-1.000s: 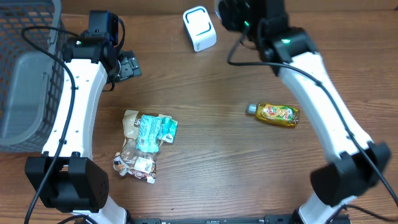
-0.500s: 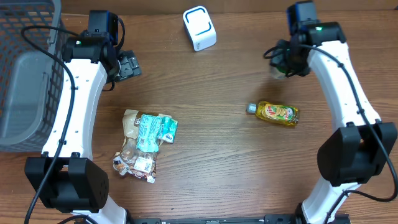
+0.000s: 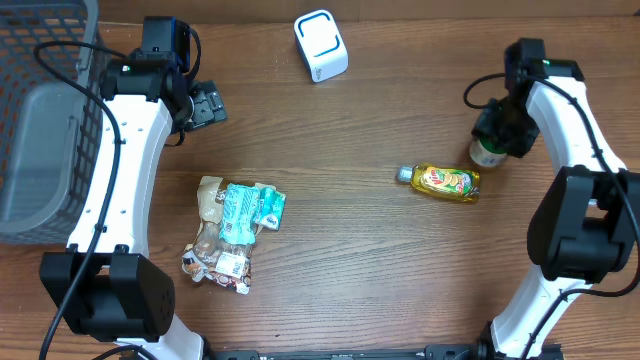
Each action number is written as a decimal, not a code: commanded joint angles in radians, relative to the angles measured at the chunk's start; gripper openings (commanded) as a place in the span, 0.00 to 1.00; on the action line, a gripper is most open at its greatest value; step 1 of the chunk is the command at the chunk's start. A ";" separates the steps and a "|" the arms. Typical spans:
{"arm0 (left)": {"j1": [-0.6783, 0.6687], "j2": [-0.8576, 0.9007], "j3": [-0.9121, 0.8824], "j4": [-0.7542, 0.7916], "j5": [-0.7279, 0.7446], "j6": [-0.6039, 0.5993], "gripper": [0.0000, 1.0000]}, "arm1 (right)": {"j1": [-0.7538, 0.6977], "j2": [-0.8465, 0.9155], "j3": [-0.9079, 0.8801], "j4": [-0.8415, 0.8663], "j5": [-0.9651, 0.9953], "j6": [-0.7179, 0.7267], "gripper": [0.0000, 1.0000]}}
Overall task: Scan the item barcode
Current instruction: 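Carry the jar away to the right side of the table, then set the jar down at right and open the right gripper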
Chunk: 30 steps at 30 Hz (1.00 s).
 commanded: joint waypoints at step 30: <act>0.001 -0.013 0.009 -0.001 0.004 0.014 1.00 | -0.024 -0.003 -0.128 0.108 0.011 -0.049 0.94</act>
